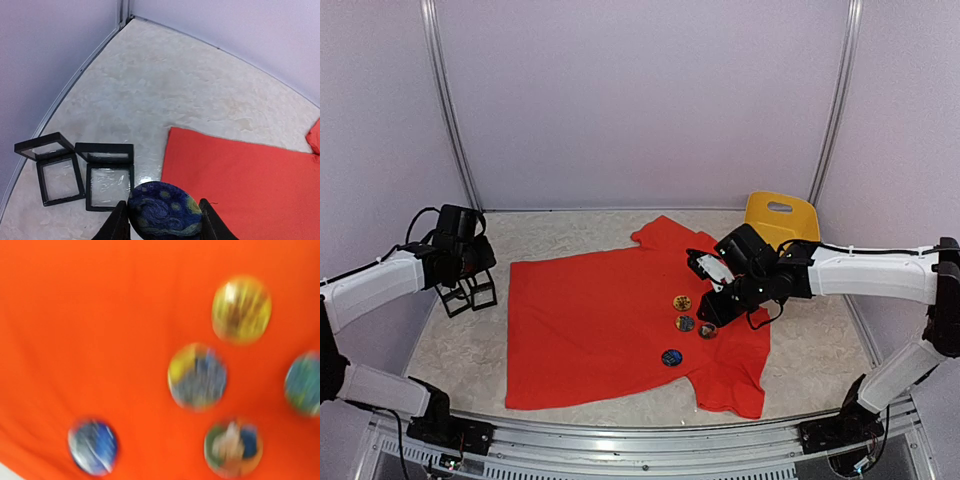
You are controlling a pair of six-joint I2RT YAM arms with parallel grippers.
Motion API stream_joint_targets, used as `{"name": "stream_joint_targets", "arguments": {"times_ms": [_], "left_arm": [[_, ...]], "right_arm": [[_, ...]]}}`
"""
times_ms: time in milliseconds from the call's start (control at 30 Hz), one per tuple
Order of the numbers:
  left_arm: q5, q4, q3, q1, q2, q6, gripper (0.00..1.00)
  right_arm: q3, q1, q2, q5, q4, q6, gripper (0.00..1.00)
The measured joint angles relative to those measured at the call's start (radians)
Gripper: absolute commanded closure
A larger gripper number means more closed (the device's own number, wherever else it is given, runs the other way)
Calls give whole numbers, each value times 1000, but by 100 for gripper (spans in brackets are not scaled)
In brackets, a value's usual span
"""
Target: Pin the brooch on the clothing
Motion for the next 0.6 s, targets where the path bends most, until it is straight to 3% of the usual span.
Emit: {"name": "stream_joint_targets", "arguments": {"times_ms": [167, 433, 600], "left_arm": [[-100, 19, 115, -289, -50, 105, 79], [-203, 306, 158, -786, 23, 538, 79], [-192, 489, 133, -931, 101, 801, 79]], "right_arm": [[70, -100, -63, -114, 87, 0, 81], [204, -137, -72, -306, 210, 28, 69], [223, -120, -72, -439, 302, 85, 56]]}}
